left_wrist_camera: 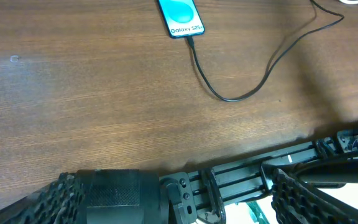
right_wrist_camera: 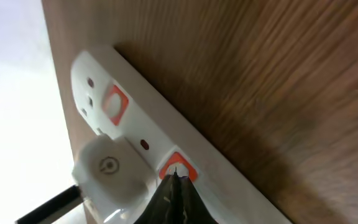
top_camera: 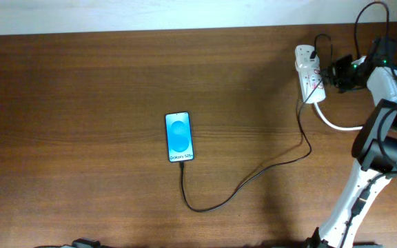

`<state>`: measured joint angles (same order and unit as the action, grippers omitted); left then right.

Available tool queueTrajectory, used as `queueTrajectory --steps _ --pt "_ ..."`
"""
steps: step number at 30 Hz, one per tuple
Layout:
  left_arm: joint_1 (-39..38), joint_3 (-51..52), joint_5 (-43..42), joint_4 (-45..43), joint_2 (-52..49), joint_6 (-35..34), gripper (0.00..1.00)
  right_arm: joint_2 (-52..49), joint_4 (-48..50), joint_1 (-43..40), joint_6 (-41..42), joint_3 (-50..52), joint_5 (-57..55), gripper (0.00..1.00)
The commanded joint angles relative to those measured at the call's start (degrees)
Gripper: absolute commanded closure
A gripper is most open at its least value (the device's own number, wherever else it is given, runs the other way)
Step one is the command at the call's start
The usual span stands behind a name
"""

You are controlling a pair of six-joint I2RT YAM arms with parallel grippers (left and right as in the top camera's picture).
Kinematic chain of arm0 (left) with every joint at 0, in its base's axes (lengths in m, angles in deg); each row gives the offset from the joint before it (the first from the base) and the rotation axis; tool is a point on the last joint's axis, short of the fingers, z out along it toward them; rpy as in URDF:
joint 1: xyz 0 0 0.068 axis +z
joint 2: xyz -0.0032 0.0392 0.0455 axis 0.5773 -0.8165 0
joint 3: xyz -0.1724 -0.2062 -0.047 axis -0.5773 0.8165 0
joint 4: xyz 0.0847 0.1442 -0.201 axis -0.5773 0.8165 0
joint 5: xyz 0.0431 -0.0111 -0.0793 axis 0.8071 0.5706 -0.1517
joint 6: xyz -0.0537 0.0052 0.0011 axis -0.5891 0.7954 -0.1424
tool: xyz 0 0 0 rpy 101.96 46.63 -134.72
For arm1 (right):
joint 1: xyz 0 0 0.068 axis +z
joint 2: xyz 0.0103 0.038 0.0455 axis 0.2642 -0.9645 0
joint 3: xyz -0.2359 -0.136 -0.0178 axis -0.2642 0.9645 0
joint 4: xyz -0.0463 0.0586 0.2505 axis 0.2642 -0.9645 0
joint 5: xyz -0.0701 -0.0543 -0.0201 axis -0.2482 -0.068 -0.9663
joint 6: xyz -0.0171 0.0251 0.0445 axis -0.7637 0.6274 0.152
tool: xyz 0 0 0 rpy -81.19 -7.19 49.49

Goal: Plug charger to phone and switch on socket
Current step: 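Press the orange-framed switch beside the plugged charger with the right gripper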

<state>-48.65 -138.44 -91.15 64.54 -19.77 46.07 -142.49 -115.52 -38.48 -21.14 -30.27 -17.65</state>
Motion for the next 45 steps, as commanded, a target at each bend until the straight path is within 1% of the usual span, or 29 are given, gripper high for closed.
queueTrajectory --steps 1,22,40,45 --pt "-0.2 0.1 0.2 0.0 0.4 0.7 0.01 -1.0 0.2 1.6 0.6 -0.6 2.3 0.96" --pt "-0.2 0.1 0.2 0.0 0.4 0.7 0.01 -1.7 2.8 2.5 2.1 -0.5 1.7 0.96" --pt "-0.2 0.1 0.2 0.0 0.4 0.7 0.01 -4.4 1.9 2.7 2.1 -0.5 2.1 0.96" --pt "-0.2 0.1 0.2 0.0 0.4 0.7 0.01 -4.5 -0.1 2.7 2.3 -0.5 -1.1 0.96"
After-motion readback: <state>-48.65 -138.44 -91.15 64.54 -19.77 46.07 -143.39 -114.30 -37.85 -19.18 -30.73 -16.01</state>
